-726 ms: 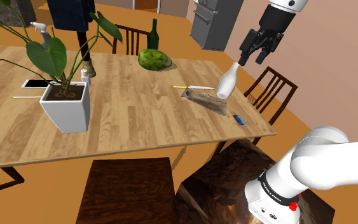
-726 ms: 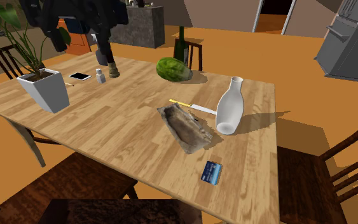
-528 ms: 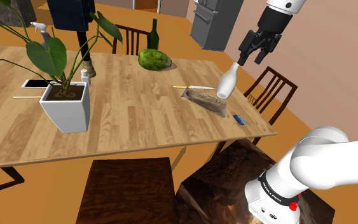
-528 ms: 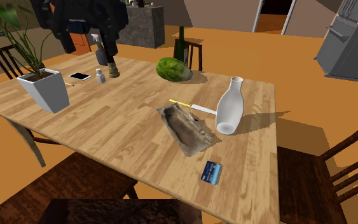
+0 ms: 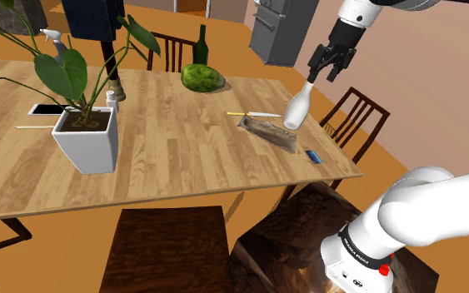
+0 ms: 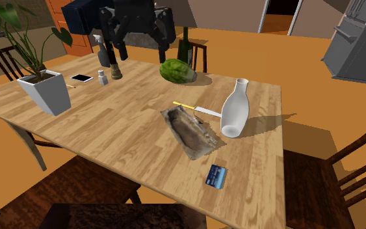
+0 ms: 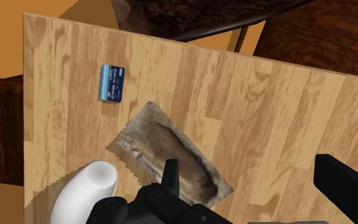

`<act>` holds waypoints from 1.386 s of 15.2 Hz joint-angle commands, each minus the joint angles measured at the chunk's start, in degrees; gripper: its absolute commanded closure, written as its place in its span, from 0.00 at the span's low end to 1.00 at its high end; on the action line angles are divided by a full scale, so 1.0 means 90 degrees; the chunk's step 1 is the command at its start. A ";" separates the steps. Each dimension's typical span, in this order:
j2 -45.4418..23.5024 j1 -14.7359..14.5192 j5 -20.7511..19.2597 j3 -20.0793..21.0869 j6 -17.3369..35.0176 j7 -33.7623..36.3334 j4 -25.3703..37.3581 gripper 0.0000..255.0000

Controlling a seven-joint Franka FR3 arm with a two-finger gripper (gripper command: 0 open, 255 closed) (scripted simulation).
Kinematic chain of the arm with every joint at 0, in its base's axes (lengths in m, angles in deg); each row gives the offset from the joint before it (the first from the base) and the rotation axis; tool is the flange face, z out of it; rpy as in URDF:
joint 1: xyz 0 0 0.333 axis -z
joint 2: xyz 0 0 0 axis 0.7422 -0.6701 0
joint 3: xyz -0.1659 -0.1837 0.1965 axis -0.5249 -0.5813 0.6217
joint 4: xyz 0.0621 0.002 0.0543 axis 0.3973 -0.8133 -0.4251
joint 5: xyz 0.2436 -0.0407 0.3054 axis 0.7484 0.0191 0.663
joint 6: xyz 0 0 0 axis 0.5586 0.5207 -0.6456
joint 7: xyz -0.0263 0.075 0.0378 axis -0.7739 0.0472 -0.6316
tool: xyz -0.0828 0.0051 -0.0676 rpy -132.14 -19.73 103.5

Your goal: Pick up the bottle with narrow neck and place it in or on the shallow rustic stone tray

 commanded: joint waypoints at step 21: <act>-0.4573 0.0756 0.0906 -0.1828 0.1384 -0.2457 0.3046 0.00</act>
